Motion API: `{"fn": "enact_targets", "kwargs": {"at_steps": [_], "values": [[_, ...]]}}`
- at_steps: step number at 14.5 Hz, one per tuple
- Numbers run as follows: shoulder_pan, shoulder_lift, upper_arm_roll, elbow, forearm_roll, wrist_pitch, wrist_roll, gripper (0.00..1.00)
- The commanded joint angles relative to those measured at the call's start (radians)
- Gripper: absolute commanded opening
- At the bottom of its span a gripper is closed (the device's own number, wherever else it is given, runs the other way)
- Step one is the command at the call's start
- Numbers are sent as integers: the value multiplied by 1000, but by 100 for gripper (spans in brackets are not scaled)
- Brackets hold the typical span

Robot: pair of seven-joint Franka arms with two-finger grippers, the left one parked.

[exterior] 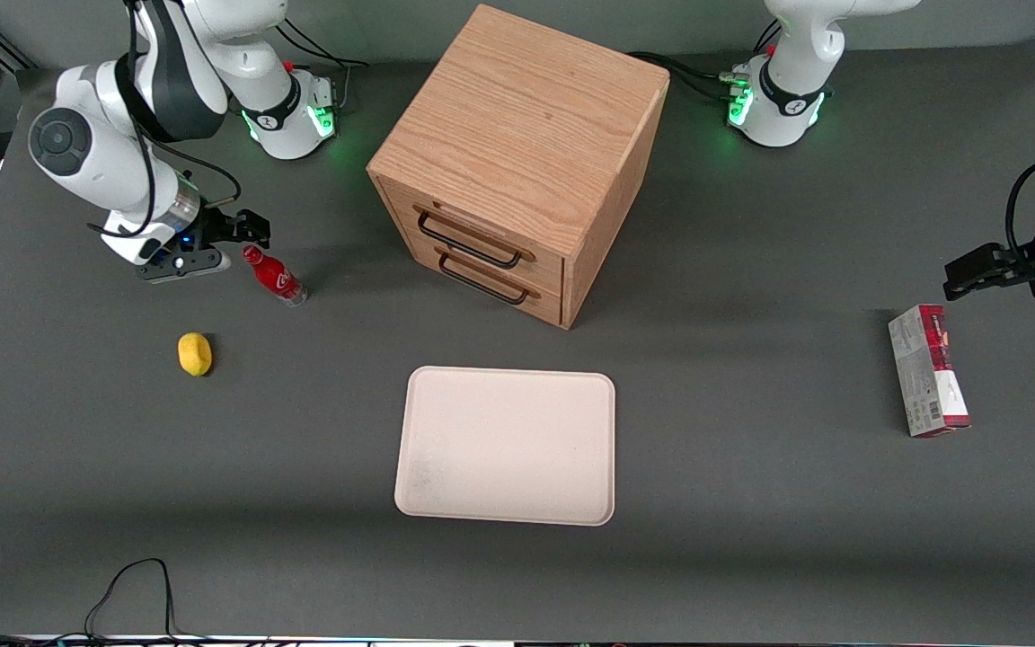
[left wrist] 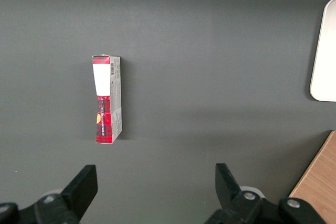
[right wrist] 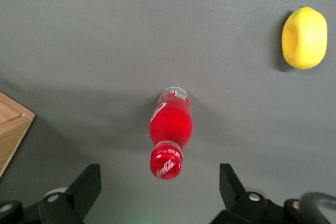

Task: Place coke bottle on tray
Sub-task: 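Move the open right gripper over the red Coca-Cola bottle, then lower the right gripper and close it around the bottle's cap end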

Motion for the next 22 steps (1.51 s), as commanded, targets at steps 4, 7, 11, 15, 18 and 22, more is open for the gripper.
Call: {"fn": "enact_targets", "kwargs": {"at_steps": [4, 7, 11, 15, 18, 22], "values": [[1, 24, -5, -37, -14, 68, -14, 100], [1, 31, -5, -45, -14, 80, -14, 100], [1, 36, -5, -51, -14, 96, -14, 100], [1, 39, -5, -58, -14, 105, -14, 100], [1, 45, -5, -58, -14, 106, -17, 67], [1, 44, -5, -58, -14, 103, -23, 0]]}}
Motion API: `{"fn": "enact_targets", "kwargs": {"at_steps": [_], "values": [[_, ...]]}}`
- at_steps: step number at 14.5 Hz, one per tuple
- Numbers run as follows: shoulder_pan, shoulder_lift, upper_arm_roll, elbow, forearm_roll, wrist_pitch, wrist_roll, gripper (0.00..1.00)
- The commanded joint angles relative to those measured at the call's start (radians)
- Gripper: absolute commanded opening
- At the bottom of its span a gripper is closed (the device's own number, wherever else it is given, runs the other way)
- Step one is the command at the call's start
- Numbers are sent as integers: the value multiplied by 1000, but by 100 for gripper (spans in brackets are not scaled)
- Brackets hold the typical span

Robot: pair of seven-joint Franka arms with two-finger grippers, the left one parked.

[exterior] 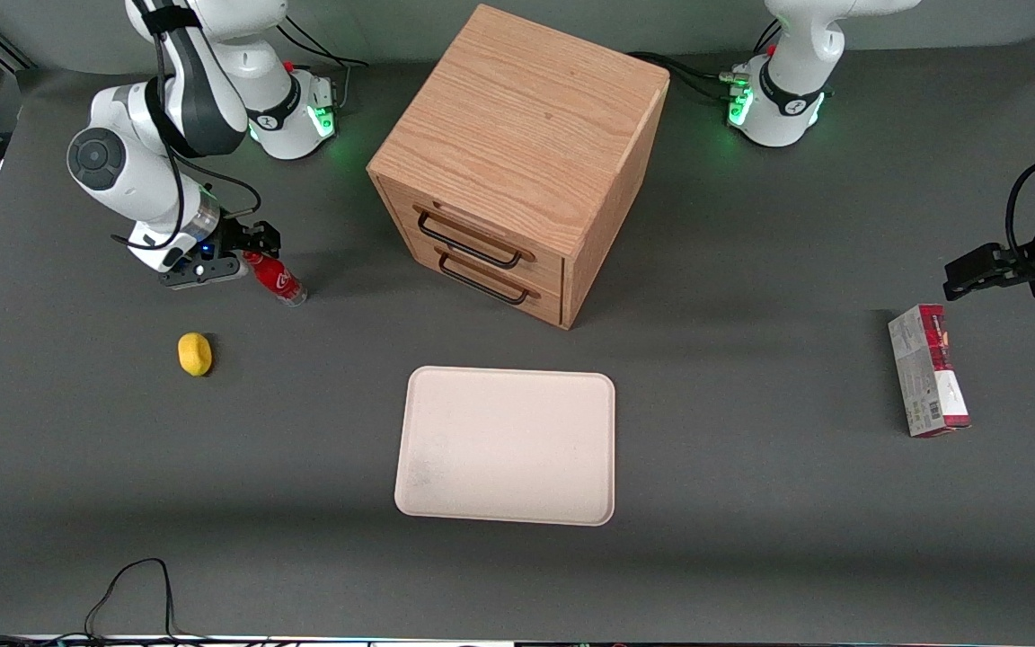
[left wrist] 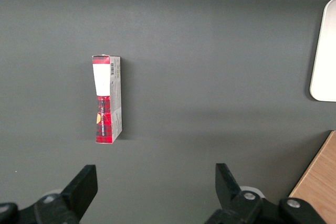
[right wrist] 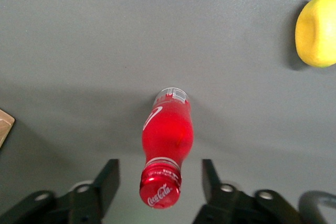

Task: Place coke bottle on tray
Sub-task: 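Lower the right gripper and close it around the bottle's cap end, then lift the bottle and carry it onto the white tray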

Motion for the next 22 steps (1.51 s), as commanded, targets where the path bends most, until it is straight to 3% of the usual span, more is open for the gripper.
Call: {"fn": "enact_targets", "kwargs": {"at_steps": [1, 8, 10, 14, 18, 22], "values": [[1, 0, -5, -7, -12, 14, -23, 0], [1, -6, -5, 3, -12, 2, -15, 0], [1, -18, -2, 63, -12, -75, -10, 0], [-2, 15, 1, 413, -12, -435, 8, 0], [-12, 217, -5, 918, -12, -806, 8, 0], [-16, 379, -6, 1238, -13, -962, 8, 0]]}}
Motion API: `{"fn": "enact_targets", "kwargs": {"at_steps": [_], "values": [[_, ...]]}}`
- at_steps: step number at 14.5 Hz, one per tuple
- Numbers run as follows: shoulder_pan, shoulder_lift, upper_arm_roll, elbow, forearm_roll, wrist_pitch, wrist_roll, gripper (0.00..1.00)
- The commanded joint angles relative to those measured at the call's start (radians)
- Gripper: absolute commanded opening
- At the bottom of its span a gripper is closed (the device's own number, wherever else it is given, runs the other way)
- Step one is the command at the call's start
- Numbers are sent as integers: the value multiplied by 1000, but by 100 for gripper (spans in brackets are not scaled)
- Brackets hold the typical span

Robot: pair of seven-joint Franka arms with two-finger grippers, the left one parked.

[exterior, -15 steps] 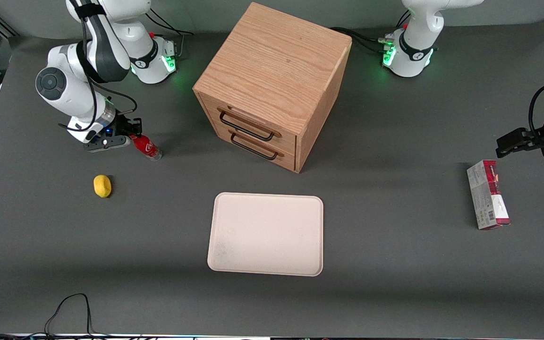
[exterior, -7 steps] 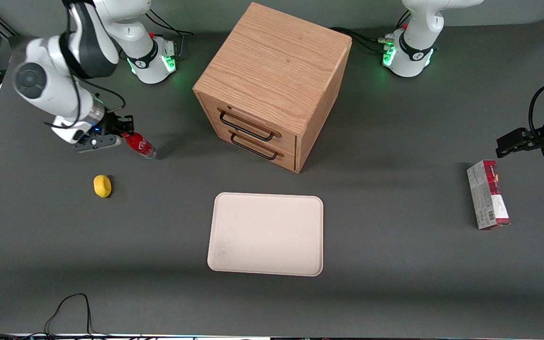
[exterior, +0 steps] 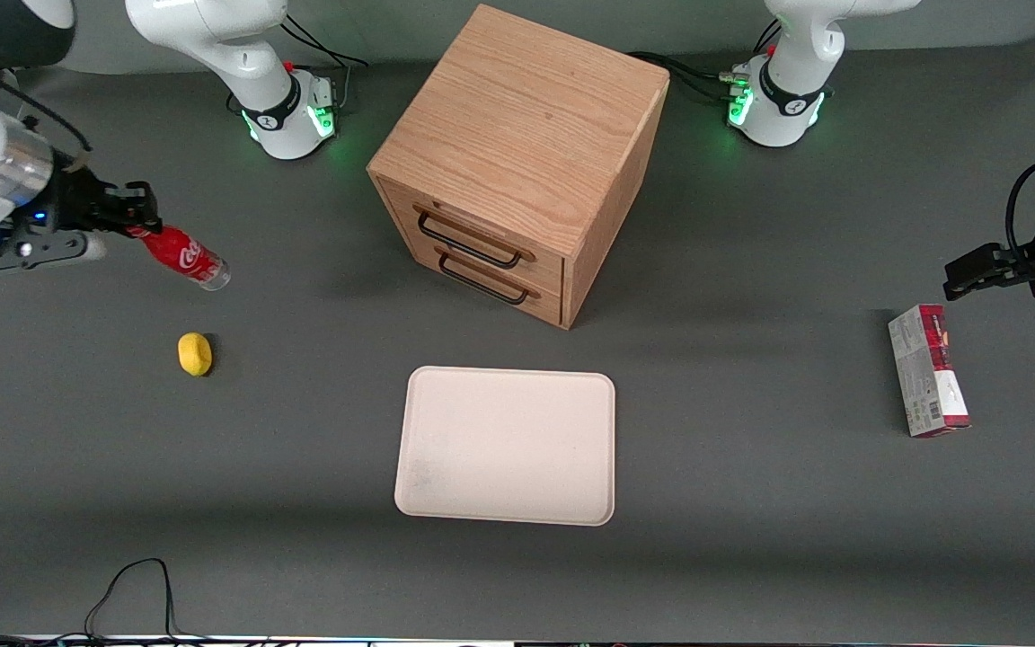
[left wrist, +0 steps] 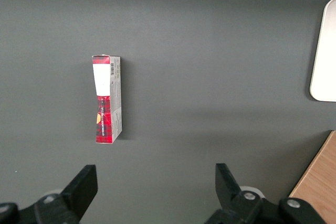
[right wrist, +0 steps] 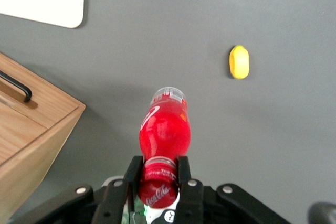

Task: Place coke bottle on tray
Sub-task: 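Lift the bottle and carry it onto the white tray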

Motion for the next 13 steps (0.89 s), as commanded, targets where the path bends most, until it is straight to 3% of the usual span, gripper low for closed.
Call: {"fn": "enact_targets", "kwargs": {"at_steps": [1, 6, 8, 11, 13], "values": [[-5, 150, -1, 226, -10, -95, 7, 0], [3, 217, 9, 301, -7, -98, 48, 0], [32, 348, 35, 439, -1, -98, 164, 0], [41, 600, 155, 689, -4, -89, 411, 0], [42, 694, 209, 766, -4, -10, 539, 0]]}}
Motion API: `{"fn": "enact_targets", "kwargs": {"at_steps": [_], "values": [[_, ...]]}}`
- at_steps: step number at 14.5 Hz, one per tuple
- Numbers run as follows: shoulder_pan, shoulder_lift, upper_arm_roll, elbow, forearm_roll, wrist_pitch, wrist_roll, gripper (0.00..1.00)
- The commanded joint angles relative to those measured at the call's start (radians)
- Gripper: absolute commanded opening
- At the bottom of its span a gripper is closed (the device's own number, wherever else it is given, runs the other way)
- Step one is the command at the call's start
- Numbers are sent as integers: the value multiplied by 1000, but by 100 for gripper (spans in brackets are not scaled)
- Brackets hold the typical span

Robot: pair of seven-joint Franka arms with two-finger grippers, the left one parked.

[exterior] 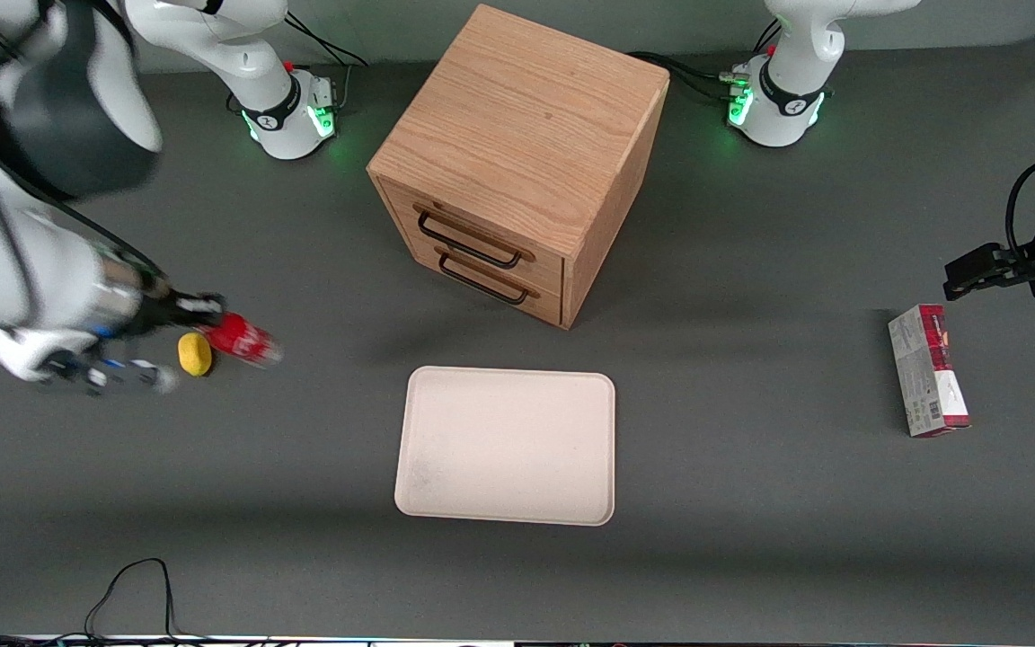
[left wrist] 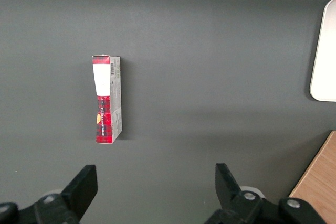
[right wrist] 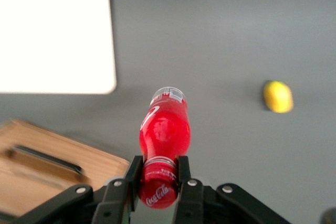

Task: Place coke bottle on tray
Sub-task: 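Lift the bottle and carry it onto the white tray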

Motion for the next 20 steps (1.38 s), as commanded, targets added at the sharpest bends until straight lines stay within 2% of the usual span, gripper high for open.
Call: {"fn": "enact_targets", "kwargs": {"at_steps": [1, 4, 6, 10, 12, 20], "values": [[6, 182, 56, 217, -4, 71, 170, 0], [51, 262, 56, 219, -15, 255, 311, 0], [87, 317, 48, 222, -59, 340, 374, 0], [94, 352, 50, 219, -72, 395, 406, 0], [95, 375, 53, 219, -72, 446, 481, 0], [143, 415, 43, 216, -79, 489, 573, 0]]}}
